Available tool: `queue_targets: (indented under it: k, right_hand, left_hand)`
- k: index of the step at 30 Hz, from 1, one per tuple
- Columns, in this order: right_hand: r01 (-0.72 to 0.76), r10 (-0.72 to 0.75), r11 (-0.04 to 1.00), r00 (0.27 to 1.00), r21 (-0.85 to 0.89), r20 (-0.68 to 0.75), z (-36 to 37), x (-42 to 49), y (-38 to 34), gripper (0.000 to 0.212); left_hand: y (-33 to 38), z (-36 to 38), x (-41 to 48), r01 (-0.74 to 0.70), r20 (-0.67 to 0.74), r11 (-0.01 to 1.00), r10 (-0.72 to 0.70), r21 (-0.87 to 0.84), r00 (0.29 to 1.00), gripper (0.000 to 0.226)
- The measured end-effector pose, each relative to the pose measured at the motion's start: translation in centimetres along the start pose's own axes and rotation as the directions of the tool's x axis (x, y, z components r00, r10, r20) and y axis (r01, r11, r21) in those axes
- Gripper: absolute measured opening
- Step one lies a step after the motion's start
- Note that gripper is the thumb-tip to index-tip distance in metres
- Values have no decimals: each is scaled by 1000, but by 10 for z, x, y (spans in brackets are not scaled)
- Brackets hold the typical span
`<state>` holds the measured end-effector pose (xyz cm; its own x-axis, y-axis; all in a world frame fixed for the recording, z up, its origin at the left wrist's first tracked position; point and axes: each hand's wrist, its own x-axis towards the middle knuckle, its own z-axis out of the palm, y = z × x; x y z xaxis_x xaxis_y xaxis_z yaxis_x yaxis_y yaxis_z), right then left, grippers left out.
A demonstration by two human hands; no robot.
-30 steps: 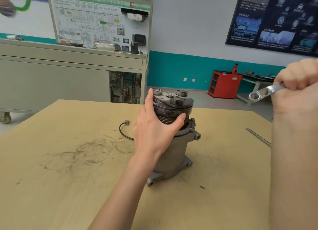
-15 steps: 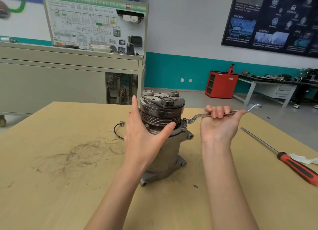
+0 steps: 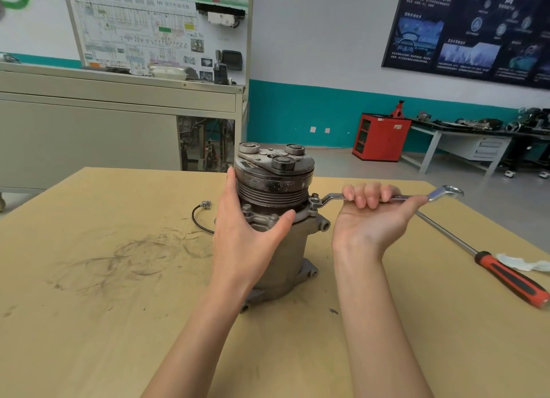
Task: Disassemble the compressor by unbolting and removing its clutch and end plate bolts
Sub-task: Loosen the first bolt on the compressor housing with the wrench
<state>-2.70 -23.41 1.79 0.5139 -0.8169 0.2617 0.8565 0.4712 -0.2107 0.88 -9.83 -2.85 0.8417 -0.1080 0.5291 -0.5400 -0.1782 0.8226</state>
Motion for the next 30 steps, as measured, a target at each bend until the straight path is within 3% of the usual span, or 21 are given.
queue_targets:
  k: [2,4,8,11,13,16,21,25,30]
  right_hand:
    - [-90,89,996,995,0,-47,3,13,3,58]
    - [-282,283,959,958,28,-43,6,30,9,59]
    - [-732,728,676,681,79,78,6,58,30,53]
    - [-814,815,578,572,-63,89,3,69,33,52]
    - [-829,832,554,548,-75,85,5,72,27,55]
    - [-785,786,618,618,-51,12,19,69,14,54]
    - [-461,469,883,869,88,-158,34,54,-8,46]
    - [-326,316,945,933,-31,-170,34,33,-24,43]
    - [-142,135,983,989,-119,-68,38,9,-31,32]
  left_hand:
    - [0,0,-1,-3,-12,1000,3,-1,1000,103]
    - [1,0,-2,-8,-26,1000,8,6,1000,102]
    - [1,2,-2,-13,-38,1000,14,3,999,103]
    - [-1,2,-2,-22,-44,1000,23,11,999,103]
    - [-2,2,-2,-24,-49,1000,25,13,998,102]
    - [-3,2,-2,-21,-46,1000,22,20,999,102]
    - [-5,1,-3,-17,-27,999,17,28,999,101]
    - [-5,1,-3,-15,-23,999,16,32,1000,101]
    - [-5,3,-3,-15,-29,1000,16,27,999,100]
